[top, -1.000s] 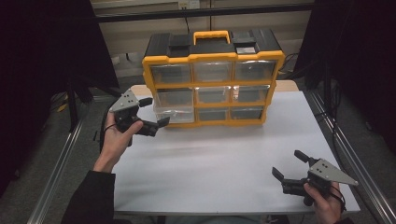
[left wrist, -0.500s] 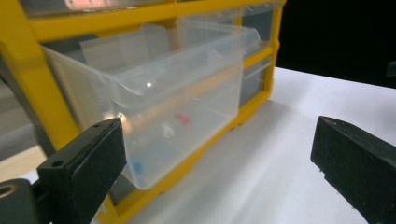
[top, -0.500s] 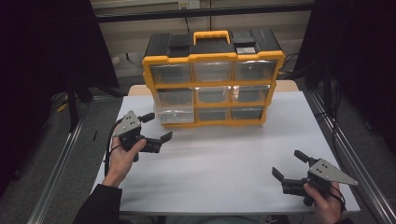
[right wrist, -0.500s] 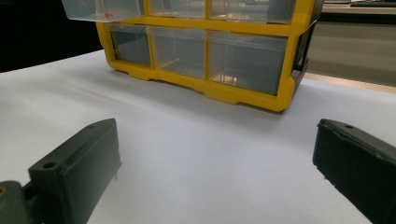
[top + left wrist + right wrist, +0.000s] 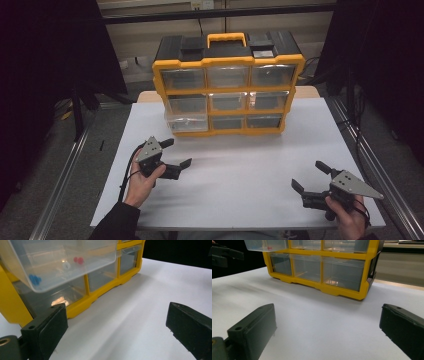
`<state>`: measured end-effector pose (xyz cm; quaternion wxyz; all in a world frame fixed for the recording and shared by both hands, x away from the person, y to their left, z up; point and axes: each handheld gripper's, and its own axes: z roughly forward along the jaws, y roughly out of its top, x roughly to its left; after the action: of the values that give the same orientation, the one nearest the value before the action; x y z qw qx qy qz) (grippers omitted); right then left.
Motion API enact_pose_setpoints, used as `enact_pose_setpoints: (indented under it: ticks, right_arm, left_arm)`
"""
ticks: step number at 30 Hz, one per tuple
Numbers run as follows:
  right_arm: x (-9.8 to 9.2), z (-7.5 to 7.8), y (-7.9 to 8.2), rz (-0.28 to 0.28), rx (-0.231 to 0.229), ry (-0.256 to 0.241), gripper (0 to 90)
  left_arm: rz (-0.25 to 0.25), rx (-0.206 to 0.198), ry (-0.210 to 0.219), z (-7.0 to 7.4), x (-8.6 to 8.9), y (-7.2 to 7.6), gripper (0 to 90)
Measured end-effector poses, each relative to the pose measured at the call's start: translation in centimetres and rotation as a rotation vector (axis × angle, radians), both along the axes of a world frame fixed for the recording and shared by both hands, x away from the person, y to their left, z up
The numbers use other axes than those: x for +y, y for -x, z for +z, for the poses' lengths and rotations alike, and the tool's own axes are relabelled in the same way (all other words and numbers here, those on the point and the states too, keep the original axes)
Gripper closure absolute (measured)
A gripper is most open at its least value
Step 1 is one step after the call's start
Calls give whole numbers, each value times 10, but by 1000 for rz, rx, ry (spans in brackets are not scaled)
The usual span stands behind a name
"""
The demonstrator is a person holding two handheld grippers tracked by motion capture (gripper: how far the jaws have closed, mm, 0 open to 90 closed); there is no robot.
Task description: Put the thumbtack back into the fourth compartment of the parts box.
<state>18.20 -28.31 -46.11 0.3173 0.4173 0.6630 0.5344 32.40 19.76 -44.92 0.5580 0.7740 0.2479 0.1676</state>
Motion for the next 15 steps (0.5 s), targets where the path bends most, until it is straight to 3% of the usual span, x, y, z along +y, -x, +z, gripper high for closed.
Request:
enact_pose_setpoints:
  ticks: [1,3,5,6,8,11,13,15]
  right_arm:
    - [0,0,0,2,-2,-1,4]
    - [1,0,-1,2,-2,-4,4]
    - [1,0,-2,-2,4,-2,4]
    - [1,-1,-2,-2,3,0,4]
    - [1,0,-1,-6,0,-7,4]
    - [1,0,-2,-3,-3,-2,4]
    - [1,0,-1,-2,1,2,4]
    - [1,0,-1,-3,3,1,4]
  left_arm:
    - [30,9,12,-5,-2,4,39]
    - [30,6,-5,-9,-2,7,41]
    - [36,38,16,-13,-2,12,40]
    - [18,37,-3,-12,1,14,40]
    - [45,44,41,-13,2,21,38]
    - [63,36,22,-13,9,28,31]
    - [82,15,35,-15,13,35,27]
    - [72,35,61,-16,16,37,20]
